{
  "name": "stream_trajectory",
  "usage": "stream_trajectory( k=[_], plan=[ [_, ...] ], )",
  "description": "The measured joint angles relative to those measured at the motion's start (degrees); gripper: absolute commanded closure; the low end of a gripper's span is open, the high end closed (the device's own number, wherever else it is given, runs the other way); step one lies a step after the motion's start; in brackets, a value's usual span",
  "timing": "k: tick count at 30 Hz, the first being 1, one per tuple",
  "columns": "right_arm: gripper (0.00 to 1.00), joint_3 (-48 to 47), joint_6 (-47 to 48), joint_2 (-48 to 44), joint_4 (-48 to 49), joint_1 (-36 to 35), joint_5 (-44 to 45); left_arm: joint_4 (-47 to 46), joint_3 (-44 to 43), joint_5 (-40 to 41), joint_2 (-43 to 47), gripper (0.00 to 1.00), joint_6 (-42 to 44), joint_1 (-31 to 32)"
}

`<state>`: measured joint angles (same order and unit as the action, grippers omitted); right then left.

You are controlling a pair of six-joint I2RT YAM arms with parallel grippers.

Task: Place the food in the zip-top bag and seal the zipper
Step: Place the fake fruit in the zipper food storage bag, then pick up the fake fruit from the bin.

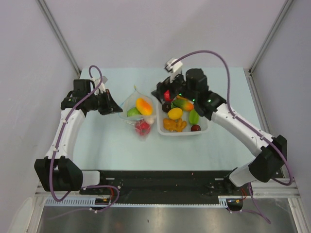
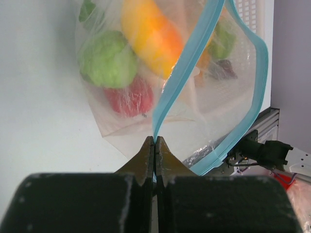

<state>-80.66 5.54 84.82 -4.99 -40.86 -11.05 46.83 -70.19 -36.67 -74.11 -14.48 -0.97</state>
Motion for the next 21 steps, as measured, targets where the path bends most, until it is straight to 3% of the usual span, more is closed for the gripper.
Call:
stream_trajectory(
  k=[5, 8, 11, 21],
  plan=[
    [0.03, -0.57, -2.97, 1.53, -9.40, 12.92, -4.68, -0.02, 0.00, 0.02, 0.04, 1.00, 0.00, 0.07],
    [0.05, -0.59, -2.69, 5.75, -14.05, 16.63, -5.97, 0.00, 0.02, 0.00, 0.07, 1.00, 0.00, 0.11],
    [0.00, -0.57, -1.40, 10.64, -18.01, 17.40, -6.51, -0.02, 0.00, 0.02, 0.07, 1.00, 0.04, 0.11],
    [0.00, -0.57, 13.22, 20.44, -20.94, 15.08, -9.99, 0.04, 0.02, 0.04, 0.07, 1.00, 0.68, 0.13]
  ],
)
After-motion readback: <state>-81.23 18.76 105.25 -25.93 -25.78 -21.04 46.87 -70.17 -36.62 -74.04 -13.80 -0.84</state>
